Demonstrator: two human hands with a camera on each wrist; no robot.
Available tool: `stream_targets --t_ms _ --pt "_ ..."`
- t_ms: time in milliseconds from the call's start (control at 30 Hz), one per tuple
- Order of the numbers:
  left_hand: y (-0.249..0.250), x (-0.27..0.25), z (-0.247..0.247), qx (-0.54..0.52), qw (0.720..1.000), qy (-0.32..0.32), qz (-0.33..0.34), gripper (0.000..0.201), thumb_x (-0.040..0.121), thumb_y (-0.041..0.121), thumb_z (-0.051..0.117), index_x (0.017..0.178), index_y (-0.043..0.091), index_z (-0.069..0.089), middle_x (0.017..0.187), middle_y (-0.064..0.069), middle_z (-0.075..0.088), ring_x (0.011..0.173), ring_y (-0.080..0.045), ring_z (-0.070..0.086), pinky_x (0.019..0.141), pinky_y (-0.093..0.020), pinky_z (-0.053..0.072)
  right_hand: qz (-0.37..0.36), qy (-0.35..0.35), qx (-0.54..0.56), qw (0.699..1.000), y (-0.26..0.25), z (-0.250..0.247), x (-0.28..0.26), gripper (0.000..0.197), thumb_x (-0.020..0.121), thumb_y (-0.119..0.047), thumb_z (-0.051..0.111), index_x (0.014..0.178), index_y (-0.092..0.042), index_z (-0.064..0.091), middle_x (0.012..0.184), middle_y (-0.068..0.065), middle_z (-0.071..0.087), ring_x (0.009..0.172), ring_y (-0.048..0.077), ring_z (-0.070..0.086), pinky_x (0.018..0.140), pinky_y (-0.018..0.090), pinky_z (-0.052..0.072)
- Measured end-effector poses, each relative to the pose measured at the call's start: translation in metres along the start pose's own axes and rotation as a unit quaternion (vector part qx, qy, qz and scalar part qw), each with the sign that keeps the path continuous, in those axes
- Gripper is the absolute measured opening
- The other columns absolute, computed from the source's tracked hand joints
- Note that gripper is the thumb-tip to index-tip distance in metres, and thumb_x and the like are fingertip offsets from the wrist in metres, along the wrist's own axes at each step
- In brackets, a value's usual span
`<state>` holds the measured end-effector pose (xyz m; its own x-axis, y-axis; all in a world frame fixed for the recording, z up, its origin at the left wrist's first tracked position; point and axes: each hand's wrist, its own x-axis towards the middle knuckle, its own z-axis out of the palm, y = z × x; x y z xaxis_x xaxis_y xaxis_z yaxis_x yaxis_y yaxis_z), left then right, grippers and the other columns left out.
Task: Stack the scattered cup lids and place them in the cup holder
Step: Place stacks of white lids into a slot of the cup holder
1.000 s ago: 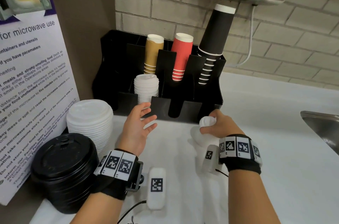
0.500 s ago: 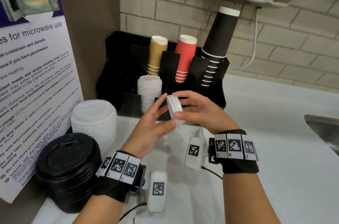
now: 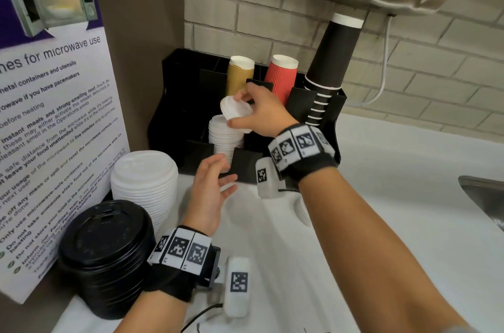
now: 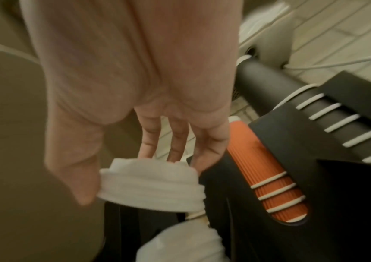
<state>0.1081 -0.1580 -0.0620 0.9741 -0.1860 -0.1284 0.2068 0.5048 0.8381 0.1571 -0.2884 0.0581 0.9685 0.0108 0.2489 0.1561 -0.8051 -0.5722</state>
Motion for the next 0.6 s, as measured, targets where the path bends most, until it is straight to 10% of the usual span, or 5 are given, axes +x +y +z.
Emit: stream_targets --t_ms 600 --pt "0.000 -0.002 0.003 0.032 0.999 0.008 -0.011 0.014 0.097 0.026 0.053 0.104 0.024 0.065 0.111 -0.004 0.064 0.092 -0.019 0.065 0.071 -0.028 0.050 -0.019 -0.059 -0.277 0.959 0.008 0.046 0.012 0.060 0.079 -0.021 0.072 0.132 -0.016 0.044 0.132 0.011 0.042 0.119 0.030 0.039 0.095 0.043 0.043"
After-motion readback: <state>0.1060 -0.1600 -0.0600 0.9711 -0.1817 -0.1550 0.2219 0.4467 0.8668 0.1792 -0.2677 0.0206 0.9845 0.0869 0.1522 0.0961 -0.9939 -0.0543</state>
